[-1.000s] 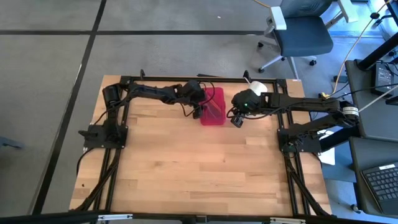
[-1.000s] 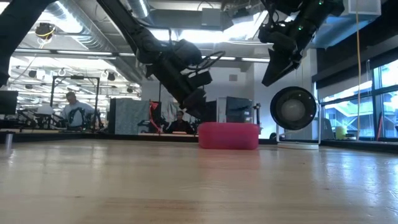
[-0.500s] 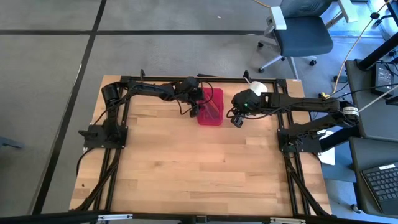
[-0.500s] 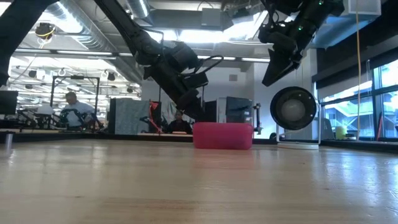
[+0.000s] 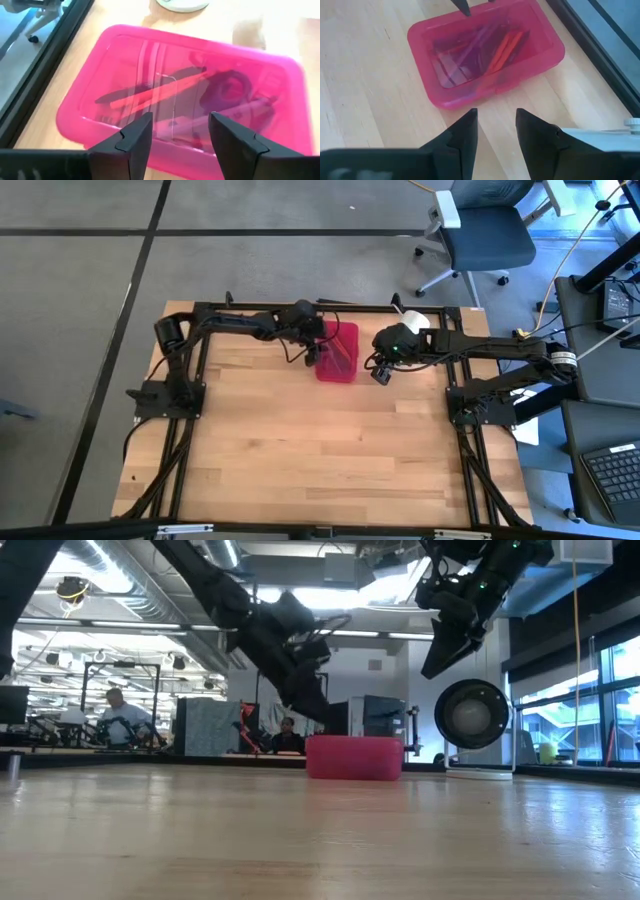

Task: Pick & place school supplies into a supply box
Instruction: Close the red supply box, then return to Home Position

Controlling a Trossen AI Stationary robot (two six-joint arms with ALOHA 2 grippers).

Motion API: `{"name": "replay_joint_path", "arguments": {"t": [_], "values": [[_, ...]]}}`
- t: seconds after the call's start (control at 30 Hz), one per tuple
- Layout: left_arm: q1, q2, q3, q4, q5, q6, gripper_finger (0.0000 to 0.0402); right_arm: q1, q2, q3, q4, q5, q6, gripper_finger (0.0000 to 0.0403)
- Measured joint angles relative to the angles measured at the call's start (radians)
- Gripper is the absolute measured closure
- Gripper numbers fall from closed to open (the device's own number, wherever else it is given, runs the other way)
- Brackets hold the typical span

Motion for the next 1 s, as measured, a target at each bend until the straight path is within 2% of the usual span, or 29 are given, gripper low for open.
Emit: {"name": "replay_joint_path", "arguments": {"t": [0.1, 0.23, 0.4, 0.5, 0.57, 0.63, 0.77, 0.83, 1.0], "values": [[-0.006, -0.049, 0.000, -0.053, -0.001, -0.009, 0.0217, 0.000, 0.000, 0.000, 0.001, -0.002, 0.000, 0.0265], [-0.023, -0.162, -0.017, -0.111, 0.029, -0.012, 0.0217, 0.033, -0.021, -0.012, 0.009, -0.071, -0.030, 0.0265], [-0.053, -0.365, -0.151, -0.088, 0.095, -0.058, 0.0217, 0.104, -0.175, -0.165, 0.181, -0.126, -0.039, 0.0265], [-0.078, -0.483, -0.277, 0.033, 0.094, -0.114, 0.0217, 0.126, -0.282, -0.289, 0.330, -0.230, -0.100, 0.0265], [-0.101, -0.541, -0.360, 0.134, 0.094, -0.159, 0.0217, 0.126, -0.324, -0.361, 0.488, -0.253, -0.104, 0.0265], [-0.133, -0.589, -0.437, 0.245, 0.094, -0.202, 0.0217, 0.114, -0.331, -0.417, 0.639, -0.246, -0.082, 0.0265], [-0.228, -0.659, -0.594, 0.439, 0.094, -0.206, 0.0217, 0.111, -0.311, -0.518, 0.812, -0.260, -0.134, 0.0265], [-0.274, -0.694, -0.682, 0.552, 0.090, -0.207, 0.0217, 0.113, -0.308, -0.573, 0.896, -0.295, -0.158, 0.0265], [-0.327, -0.798, -0.912, 0.845, 0.008, -0.292, 0.0217, 0.113, -0.317, -0.731, 1.164, -0.421, -0.164, 0.0265]]}}
